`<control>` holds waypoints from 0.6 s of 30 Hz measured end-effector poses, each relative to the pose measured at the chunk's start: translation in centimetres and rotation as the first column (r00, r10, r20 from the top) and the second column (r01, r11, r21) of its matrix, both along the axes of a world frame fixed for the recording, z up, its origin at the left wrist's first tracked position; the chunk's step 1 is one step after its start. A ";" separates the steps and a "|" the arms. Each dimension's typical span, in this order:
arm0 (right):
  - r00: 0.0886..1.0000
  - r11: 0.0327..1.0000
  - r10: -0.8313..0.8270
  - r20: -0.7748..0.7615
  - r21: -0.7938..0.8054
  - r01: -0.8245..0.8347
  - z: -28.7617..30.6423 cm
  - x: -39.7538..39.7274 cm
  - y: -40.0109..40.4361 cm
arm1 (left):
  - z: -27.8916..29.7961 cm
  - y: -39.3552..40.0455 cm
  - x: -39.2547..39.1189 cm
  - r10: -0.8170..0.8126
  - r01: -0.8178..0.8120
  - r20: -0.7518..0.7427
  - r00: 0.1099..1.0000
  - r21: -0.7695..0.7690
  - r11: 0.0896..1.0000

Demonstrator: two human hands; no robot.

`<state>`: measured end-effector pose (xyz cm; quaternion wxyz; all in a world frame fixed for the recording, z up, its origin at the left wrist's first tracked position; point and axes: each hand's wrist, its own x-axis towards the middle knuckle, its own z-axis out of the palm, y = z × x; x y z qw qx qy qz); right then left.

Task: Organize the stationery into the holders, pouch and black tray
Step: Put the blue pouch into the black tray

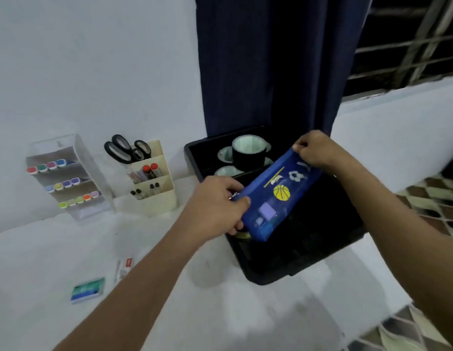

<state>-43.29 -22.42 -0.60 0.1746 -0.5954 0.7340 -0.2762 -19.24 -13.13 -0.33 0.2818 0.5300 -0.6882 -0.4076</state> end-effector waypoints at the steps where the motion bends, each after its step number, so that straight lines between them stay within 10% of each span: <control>1: 0.999 0.999 0.001 -0.052 0.041 0.001 -0.8 -0.6 -0.1 | -1.1 -0.2 -1.0 -0.052 0.050 0.094 0.994 0.015 0.999; 8: 0.945 0.986 0.059 -0.322 0.165 -0.005 -4.7 -1.5 0.0 | -5.4 -1.1 -5.5 -0.230 0.273 0.648 0.726 0.035 0.961; 13: 0.846 0.996 0.077 -0.528 0.086 -0.037 -5.6 -0.5 1.1 | -6.1 -0.4 -7.0 -0.363 0.336 0.736 0.571 0.194 0.922; 18: 0.815 0.989 0.137 -0.564 0.131 -0.075 -7.4 0.0 3.0 | -7.2 0.5 -7.3 -0.186 0.375 0.848 0.495 -0.016 0.927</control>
